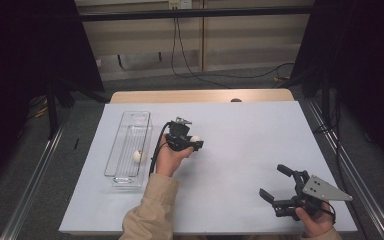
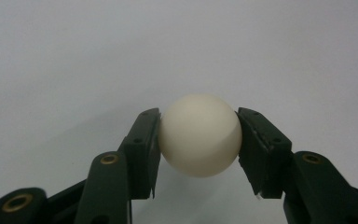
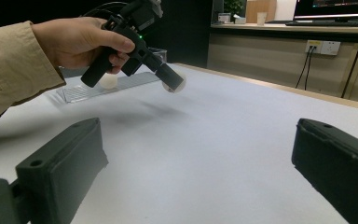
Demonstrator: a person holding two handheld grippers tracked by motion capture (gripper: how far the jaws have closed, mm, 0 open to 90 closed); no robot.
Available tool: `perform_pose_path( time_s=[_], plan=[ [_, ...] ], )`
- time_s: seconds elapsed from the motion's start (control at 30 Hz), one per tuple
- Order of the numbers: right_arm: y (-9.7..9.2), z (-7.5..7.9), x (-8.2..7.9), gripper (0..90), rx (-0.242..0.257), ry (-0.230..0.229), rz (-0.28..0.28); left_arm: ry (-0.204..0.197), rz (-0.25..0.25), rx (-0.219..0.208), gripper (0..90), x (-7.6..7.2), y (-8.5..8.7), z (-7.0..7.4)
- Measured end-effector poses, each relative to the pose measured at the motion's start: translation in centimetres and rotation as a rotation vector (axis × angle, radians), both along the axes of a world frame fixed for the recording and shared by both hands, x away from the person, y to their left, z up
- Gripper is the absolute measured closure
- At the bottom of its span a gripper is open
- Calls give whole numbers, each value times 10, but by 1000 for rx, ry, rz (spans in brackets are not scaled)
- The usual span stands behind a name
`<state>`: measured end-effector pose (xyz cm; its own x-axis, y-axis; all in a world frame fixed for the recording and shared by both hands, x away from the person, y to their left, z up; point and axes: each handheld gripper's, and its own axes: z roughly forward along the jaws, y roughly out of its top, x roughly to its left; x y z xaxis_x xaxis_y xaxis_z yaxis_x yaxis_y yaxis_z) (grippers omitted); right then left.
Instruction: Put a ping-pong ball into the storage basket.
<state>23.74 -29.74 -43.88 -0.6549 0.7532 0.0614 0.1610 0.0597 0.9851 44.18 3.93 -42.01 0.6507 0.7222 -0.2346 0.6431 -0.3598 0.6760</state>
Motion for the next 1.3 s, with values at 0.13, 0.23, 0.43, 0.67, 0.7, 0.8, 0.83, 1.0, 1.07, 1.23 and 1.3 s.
perform_pose_path(
  time_s=[0.13, 0.23, 0.43, 0.67, 0.7, 0.8, 0.83, 1.0, 1.07, 1.23, 1.3],
  plan=[
    [0, 0, 0, 17, 0, 0, 3, -5, 6, 7, 512, 0, 3, 2],
    [0, 0, 0, 17, 1, 0, 0, -4, 13, 2, 512, 0, 5, 3],
    [0, 0, 0, 17, 0, 1, 3, 1, 11, 1, 512, 0, 10, 6],
    [0, 0, 0, 18, 1, 0, 1, 1, 20, 1, 512, 1, 14, 8],
    [0, 0, 0, 17, 1, -1, 1, -2, 25, -3, 512, 1, 15, 8],
    [0, 0, 0, 17, 3, 0, 2, -4, 32, 1, 512, 1, 18, 9],
    [0, 0, 0, 17, 2, -2, 2, -1, 31, 2, 512, 1, 19, 10],
    [0, 0, 0, 17, 4, -1, 2, -8, 39, 1, 512, 0, 21, 12],
    [0, 0, 0, 17, 4, -1, 2, -3, 36, 2, 512, 0, 23, 13],
    [0, 0, 0, 17, 4, 0, 3, -6, 50, -3, 512, 1, 27, 14],
    [0, 0, 0, 17, 5, -1, 3, -9, 52, 0, 512, 1, 29, 15]
  ],
)
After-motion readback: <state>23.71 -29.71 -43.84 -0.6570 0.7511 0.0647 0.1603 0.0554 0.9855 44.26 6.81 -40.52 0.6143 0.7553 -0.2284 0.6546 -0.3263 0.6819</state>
